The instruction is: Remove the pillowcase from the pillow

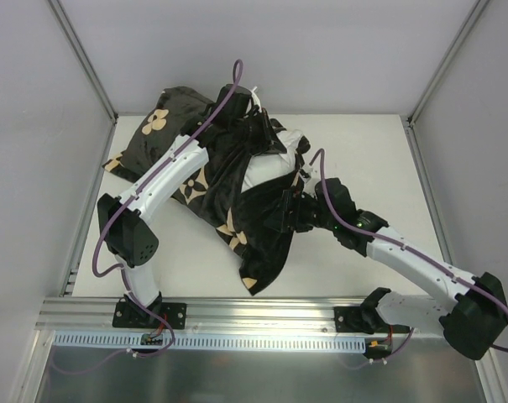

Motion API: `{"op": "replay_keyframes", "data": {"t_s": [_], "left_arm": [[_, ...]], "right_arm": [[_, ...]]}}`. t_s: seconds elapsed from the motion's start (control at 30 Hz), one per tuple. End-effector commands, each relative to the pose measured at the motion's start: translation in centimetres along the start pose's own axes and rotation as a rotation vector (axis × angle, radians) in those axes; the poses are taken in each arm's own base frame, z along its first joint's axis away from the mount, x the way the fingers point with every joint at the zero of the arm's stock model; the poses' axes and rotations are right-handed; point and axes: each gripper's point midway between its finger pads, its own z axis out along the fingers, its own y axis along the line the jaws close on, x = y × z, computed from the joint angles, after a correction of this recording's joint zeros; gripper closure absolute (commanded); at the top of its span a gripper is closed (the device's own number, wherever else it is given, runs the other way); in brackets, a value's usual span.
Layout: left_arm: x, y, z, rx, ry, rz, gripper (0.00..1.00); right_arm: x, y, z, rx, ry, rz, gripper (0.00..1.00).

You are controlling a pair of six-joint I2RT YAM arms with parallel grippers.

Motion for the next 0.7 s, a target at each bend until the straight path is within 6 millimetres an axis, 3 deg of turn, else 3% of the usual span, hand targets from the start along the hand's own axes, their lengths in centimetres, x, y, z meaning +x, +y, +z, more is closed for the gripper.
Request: {"op": "replay_keyframes", "data": {"t_s": [0.0, 0.03, 0.07, 0.13, 0.23, 0.27, 0.33, 0.53, 0.67], "left_arm": [[-3.5, -4.7, -2.6, 0.149, -0.115, 0.048, 1.0], [-3.5, -4.6, -2.6, 0.148, -0.117, 0.045, 1.0], [-3.7, -4.5, -2.6, 0.146, -0.12, 0.041, 1.0], [-4.2, -4.2, -2.8, 0.14, -0.132, 0.03, 1.0], [-5.5, -3.8, -3.2, 0.138, -0.156, 0.015, 1.0], [-5.9, -3.7, -3.3, 0.137, -0.162, 0.009, 1.0], [-6.8, -3.6, -3.5, 0.143, -0.175, 0.001, 1.0], [-7.9, -3.4, -4.0, 0.145, -0.195, -0.019, 1.0], [-9.2, -3.0, -4.8, 0.143, -0.229, -0.039, 1.0]], "right_arm": [[-1.1, 0.5, 1.6, -0.019, -0.047, 0.037, 0.28], [-0.6, 0.4, 1.9, -0.012, -0.036, 0.038, 0.39], [-0.3, 0.2, 2.1, -0.006, -0.024, 0.047, 0.55], [0.9, 0.0, 2.3, -0.004, -0.001, 0.052, 0.66], [3.0, -0.6, 2.3, 0.005, 0.033, 0.049, 0.72], [3.6, -0.8, 2.4, 0.009, 0.047, 0.059, 0.88], [5.3, -1.4, 2.7, 0.025, 0.086, 0.059, 0.99], [7.3, -0.8, 3.2, 0.02, 0.098, 0.026, 0.99], [11.1, -2.1, 3.3, 0.069, 0.182, 0.03, 0.99]]}}
